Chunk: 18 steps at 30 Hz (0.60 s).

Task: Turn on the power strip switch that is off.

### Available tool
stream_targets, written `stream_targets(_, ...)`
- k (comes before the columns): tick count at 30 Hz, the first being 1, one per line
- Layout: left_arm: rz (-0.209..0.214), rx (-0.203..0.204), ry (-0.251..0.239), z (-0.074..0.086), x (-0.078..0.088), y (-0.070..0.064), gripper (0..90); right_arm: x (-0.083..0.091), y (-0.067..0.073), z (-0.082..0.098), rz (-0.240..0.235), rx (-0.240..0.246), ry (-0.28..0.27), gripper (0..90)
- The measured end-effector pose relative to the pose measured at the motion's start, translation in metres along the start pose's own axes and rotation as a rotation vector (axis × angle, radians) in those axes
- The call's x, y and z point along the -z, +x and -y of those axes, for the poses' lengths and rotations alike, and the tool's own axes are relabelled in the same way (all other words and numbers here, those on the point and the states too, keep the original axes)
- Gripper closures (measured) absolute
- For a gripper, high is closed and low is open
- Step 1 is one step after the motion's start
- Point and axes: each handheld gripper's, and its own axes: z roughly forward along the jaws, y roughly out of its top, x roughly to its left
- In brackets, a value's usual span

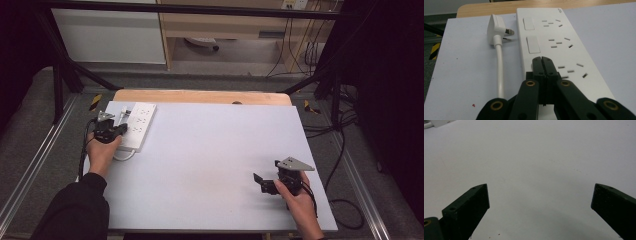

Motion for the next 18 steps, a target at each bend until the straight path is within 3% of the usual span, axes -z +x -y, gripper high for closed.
stream_targets(18,-0.007,0.011,-0.035,-0.003,0.0018,-0.0011,85.8,0.0,0.0004,-0.0003,-0.004,0.0,-0.002,2.2)
